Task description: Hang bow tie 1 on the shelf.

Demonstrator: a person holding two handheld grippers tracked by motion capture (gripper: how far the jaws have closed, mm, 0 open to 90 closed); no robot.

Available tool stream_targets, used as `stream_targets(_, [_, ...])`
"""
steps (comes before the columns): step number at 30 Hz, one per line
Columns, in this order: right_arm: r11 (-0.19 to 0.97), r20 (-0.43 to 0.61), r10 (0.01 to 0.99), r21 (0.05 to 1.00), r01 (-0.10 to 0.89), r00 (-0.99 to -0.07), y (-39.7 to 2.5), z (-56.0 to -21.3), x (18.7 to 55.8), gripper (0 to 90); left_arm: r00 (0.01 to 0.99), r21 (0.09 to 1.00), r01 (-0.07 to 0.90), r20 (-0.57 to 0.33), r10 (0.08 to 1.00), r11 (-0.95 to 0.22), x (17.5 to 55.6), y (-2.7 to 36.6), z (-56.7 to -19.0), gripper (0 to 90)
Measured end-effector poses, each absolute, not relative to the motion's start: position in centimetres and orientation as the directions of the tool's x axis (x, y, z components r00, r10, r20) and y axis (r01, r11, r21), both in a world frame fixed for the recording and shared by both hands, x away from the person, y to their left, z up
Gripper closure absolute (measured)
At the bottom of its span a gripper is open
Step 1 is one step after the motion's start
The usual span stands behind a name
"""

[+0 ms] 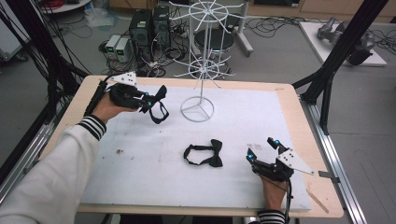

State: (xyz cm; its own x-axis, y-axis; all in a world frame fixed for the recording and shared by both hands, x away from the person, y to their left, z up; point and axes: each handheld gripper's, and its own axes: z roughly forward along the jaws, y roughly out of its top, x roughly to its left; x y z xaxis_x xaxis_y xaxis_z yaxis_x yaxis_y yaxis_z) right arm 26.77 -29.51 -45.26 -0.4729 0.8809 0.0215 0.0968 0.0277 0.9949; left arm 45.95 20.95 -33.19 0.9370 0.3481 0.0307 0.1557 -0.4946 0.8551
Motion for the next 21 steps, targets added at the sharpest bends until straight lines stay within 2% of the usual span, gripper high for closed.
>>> stream_targets(7, [0.028,0.021,0.881,0.995,0.096,-0.473,-29.5,-45.3,26.8,11.0,0.929,0.903,0.156,0.003,0.369,-0.4,45.7,21.3,-32.5,74.9])
stream_targets(21, [0.028,0.021,0.881,0.995,0.097,-0.472,-29.5,-45.3,26.8,11.0,0.914,0.947,0.127,0.004,0.405,-0.296,45.5,21.8,-30.9,74.9])
